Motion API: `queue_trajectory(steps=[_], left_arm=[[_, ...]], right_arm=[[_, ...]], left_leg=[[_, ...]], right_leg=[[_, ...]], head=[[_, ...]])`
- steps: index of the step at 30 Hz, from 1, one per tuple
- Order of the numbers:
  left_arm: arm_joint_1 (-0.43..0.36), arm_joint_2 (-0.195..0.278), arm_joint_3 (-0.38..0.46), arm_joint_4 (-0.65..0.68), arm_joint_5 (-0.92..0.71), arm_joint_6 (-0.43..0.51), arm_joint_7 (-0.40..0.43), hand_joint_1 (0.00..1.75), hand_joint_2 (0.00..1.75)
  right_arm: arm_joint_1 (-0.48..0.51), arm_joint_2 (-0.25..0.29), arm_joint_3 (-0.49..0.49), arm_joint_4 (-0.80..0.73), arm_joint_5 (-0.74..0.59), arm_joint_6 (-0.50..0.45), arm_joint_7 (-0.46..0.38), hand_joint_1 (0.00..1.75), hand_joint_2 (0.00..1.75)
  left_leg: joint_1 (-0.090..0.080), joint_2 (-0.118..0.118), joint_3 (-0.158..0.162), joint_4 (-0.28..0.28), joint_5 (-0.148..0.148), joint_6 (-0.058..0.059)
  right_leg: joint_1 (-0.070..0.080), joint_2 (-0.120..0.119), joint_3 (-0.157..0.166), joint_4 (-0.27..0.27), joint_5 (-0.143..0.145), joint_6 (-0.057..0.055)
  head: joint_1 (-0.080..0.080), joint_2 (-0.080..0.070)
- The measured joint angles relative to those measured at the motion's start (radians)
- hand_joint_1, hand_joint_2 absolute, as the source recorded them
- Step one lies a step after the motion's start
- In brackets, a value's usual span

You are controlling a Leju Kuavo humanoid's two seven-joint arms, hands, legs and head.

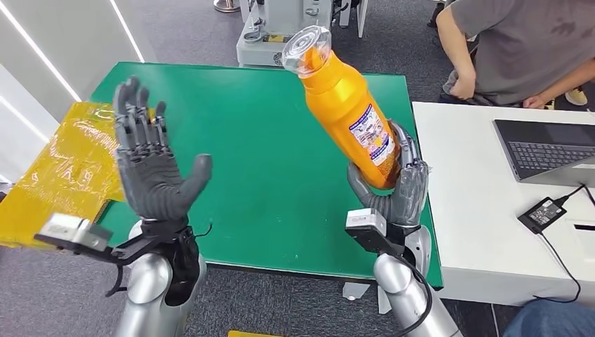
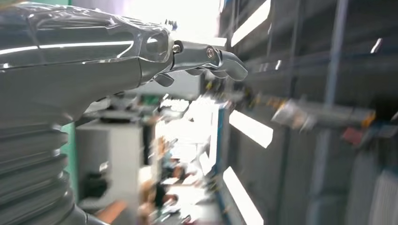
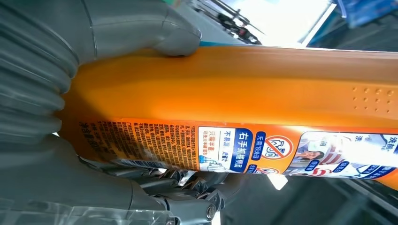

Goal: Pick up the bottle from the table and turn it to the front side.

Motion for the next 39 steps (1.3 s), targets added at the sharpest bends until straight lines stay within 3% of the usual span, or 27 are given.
queue_trajectory(steps=[7, 20, 30, 39], left_arm=[[-0.086, 0.001, -0.068, 0.100, -0.096, -0.122, 0.070, 0.00, 1.75], [-0.134, -0.014, -0.090, 0.168, -0.144, -0.184, 0.083, 0.00, 1.75], [-0.142, -0.014, -0.098, 0.170, -0.150, -0.237, 0.084, 0.00, 1.75], [-0.147, -0.016, -0.098, 0.171, -0.156, -0.256, 0.093, 0.00, 1.75]], right_arm=[[0.042, 0.012, 0.007, -0.088, 0.018, 0.000, -0.013, 1.75, 1.75], [0.044, 0.012, 0.094, -0.082, 0.016, 0.069, -0.009, 1.75, 1.75], [0.008, 0.012, 0.160, -0.023, 0.163, 0.185, 0.078, 1.75, 1.75], [-0.026, 0.012, 0.172, 0.004, 0.353, 0.201, 0.168, 1.75, 1.75]], left_leg=[[0.000, 0.000, 0.000, 0.000, 0.000, 0.000], [0.000, 0.001, 0.000, 0.000, 0.000, 0.000], [0.000, 0.001, 0.000, 0.000, 0.000, 0.000], [0.000, 0.001, 0.000, 0.000, 0.000, 0.000]], right_leg=[[0.000, 0.001, 0.000, 0.000, 0.000, 0.000], [0.000, 0.001, 0.000, 0.000, 0.000, 0.000], [0.000, 0.001, 0.000, 0.000, 0.000, 0.000], [0.000, 0.001, 0.000, 0.000, 0.000, 0.000]], head=[[0.000, 0.000], [0.000, 0.000], [0.000, 0.000], [0.000, 0.000]])
